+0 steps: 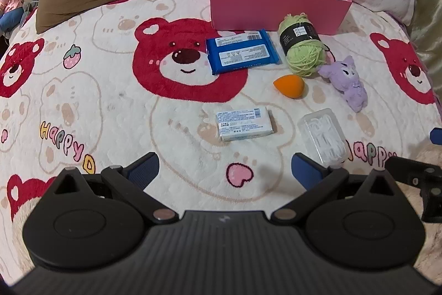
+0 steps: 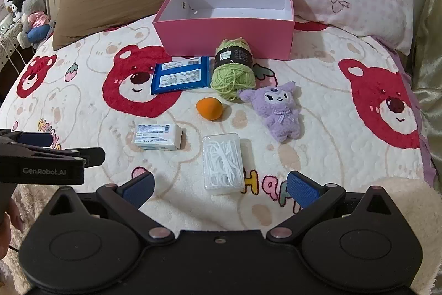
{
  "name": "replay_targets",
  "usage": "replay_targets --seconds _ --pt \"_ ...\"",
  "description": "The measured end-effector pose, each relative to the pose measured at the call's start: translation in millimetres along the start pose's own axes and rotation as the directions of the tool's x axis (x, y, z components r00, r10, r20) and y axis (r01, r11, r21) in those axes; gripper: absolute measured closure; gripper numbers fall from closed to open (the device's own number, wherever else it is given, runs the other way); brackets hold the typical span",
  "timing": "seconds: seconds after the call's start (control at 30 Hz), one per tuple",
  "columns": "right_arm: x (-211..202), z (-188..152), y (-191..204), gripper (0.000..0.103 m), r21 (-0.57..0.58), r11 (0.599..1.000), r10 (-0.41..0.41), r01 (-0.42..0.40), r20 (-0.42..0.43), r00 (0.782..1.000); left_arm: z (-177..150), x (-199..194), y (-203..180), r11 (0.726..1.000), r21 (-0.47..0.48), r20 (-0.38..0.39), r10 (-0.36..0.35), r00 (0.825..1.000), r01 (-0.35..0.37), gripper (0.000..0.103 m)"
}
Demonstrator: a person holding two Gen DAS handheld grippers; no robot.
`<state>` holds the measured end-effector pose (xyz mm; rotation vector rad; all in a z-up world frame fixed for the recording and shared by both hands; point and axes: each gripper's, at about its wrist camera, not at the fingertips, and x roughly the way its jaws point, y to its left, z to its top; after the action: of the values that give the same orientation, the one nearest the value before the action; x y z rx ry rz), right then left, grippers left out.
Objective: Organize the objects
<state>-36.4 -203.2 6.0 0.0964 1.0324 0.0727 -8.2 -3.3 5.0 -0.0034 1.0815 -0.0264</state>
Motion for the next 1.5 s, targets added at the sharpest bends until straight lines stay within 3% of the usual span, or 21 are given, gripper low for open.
replay_targets --seconds 0.4,1.5 --pt "-2.2 1.1 -3.1 0.0 -0.005 1.0 0.001 -0.001 0.004 1.0 -3.8 3.6 -2.8 1.0 0.018 -0.016 0.02 1.0 -0.02 0.0" --pt "-8.4 1.7 -3.4 0.0 -0.031 0.999 -0.036 0.037 0.013 0.999 -8.1 -0.1 -7.6 0.999 0.039 -0.041 -0.007 0.999 0.008 0.0"
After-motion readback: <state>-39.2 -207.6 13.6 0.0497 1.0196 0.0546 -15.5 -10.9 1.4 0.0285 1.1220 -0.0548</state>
